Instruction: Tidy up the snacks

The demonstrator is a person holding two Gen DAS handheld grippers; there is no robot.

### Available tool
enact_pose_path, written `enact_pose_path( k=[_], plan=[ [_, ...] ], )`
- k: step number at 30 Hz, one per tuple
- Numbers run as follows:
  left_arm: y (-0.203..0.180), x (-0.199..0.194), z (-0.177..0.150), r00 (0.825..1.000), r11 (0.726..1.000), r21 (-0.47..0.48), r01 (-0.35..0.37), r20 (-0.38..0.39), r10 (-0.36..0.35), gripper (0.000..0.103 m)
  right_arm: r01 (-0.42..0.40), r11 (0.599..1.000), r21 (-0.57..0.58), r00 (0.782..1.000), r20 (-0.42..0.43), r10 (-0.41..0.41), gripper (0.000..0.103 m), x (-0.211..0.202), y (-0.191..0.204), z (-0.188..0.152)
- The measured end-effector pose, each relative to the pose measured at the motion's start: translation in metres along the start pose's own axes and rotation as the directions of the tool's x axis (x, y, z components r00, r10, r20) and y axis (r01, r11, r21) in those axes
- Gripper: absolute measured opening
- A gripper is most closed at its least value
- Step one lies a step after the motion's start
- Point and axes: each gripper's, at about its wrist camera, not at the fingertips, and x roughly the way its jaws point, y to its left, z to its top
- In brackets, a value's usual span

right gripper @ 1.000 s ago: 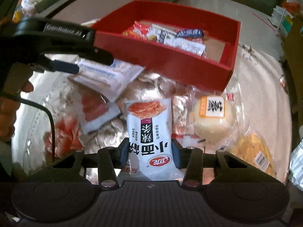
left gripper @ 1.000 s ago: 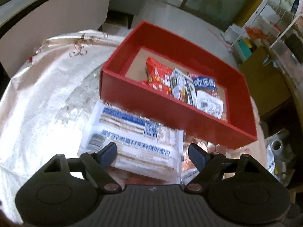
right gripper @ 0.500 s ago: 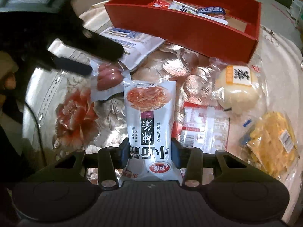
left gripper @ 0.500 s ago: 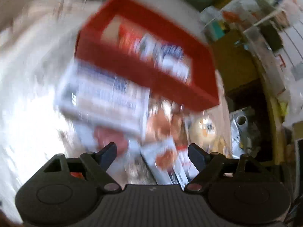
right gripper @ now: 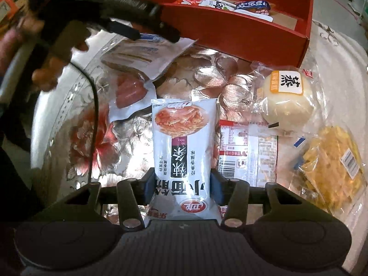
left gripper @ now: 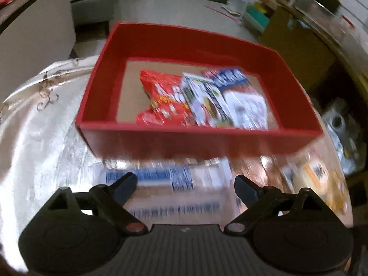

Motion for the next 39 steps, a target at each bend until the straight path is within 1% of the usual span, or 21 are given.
enact_pose_path(
  k=[3,6,7,9,11,13,15,17,19,21,22,23,24,25,26,29,31,33,35,37,39],
  plan=[
    [-0.003,-0.018,-0.018,0.996,0.997,-0.029,0.068,-0.051,-0.069,0.089,-0.006,1.0,0.007,1.0,-0.001,0.006,0.058,0.0,-0.001,-0.001],
    [-0.007,-0.037,-0.04,0.978,0.987,-0.037,0.157,-0.131,-0.161,0.089,-0.007,1.0,0.009,1.0,-0.003,0.007,0.058,-0.001,-0.002,0.0],
    [-0.01,-0.044,-0.044,0.976,0.986,-0.025,0.167,-0.141,-0.169,0.089,-0.004,1.0,0.008,1.0,-0.004,0.004,0.058,0.0,-0.002,0.0],
    [-0.019,-0.057,-0.044,0.988,0.99,0.071,0.119,-0.104,-0.112,0.089,0.001,1.0,0.003,1.0,-0.006,-0.001,0.06,0.0,0.0,-0.001],
    [-0.031,-0.061,-0.036,0.997,0.974,0.22,0.055,-0.056,-0.044,0.089,0.008,1.0,-0.006,1.0,-0.007,-0.008,0.062,0.001,0.003,-0.001],
    [-0.038,-0.048,-0.023,0.997,0.945,0.326,0.03,-0.071,-0.008,0.089,0.007,1.0,-0.01,1.0,-0.006,-0.007,0.062,0.002,0.004,-0.002],
    [-0.039,-0.033,-0.013,0.993,0.927,0.372,0.045,-0.116,-0.001,0.089,-0.005,1.0,-0.001,1.0,-0.003,0.005,0.062,0.002,0.001,-0.002],
    [-0.045,-0.02,-0.011,0.983,0.891,0.446,0.084,-0.182,-0.001,0.089,-0.021,1.0,0.013,1.0,-0.003,0.021,0.062,0.001,-0.001,-0.001],
    [-0.054,-0.008,-0.013,0.974,0.83,0.553,0.077,-0.219,0.055,0.089,-0.031,0.999,0.018,1.0,-0.003,0.031,0.062,0.001,-0.003,-0.001],
    [-0.055,0.002,-0.017,0.961,0.771,0.629,0.095,-0.26,0.094,0.089,-0.037,0.999,0.023,0.999,-0.003,0.037,0.063,0.001,-0.004,-0.001],
    [-0.053,0.005,-0.019,0.954,0.755,0.645,0.115,-0.285,0.098,0.089,-0.041,0.999,0.024,0.999,-0.003,0.041,0.063,0.001,-0.004,-0.001],
    [-0.053,0.007,-0.019,0.949,0.737,0.663,0.132,-0.298,0.098,0.092,-0.044,0.999,0.024,0.999,-0.004,0.044,0.064,0.001,-0.004,0.0],
    [-0.053,0.009,-0.02,0.95,0.717,0.683,0.139,-0.296,0.097,0.097,-0.048,0.999,0.026,0.999,-0.005,0.048,0.065,0.001,-0.005,0.0],
    [-0.054,0.011,-0.02,0.952,0.699,0.7,0.145,-0.29,0.093,0.099,-0.055,0.998,0.028,0.998,-0.006,0.055,0.066,0.001,-0.005,0.0],
    [-0.053,0.014,-0.019,0.954,0.697,0.701,0.151,-0.289,0.084,0.1,-0.063,0.998,0.03,0.998,-0.009,0.063,0.068,0.001,-0.005,0.001],
    [-0.05,0.018,-0.011,0.965,0.709,0.689,0.146,-0.257,0.051,0.1,-0.072,0.997,0.04,0.997,-0.017,0.073,0.069,0.002,-0.007,0.004],
    [-0.043,0.021,-0.002,0.969,0.731,0.669,0.131,-0.241,0.047,0.1,-0.071,0.997,0.042,0.997,-0.022,0.072,0.071,0.002,-0.006,0.005],
    [-0.036,0.024,0.004,0.966,0.763,0.634,0.126,-0.255,0.052,0.1,-0.083,0.996,0.036,0.996,-0.023,0.084,0.08,0.004,-0.004,0.005],
    [-0.03,0.024,0.003,0.959,0.783,0.608,0.135,-0.277,0.05,0.1,-0.085,0.996,0.021,0.996,-0.026,0.086,0.081,0.006,-0.001,0.004],
    [-0.028,0.02,-0.006,0.955,0.798,0.59,0.123,-0.288,0.065,0.1,-0.082,0.996,0.027,0.996,-0.025,0.083,0.081,0.006,-0.001,0.003],
    [-0.029,0.015,-0.02,0.957,0.817,0.567,0.108,-0.282,0.07,0.099,-0.083,0.996,0.028,0.996,-0.024,0.084,0.08,0.005,-0.002,0.004]
  ],
)
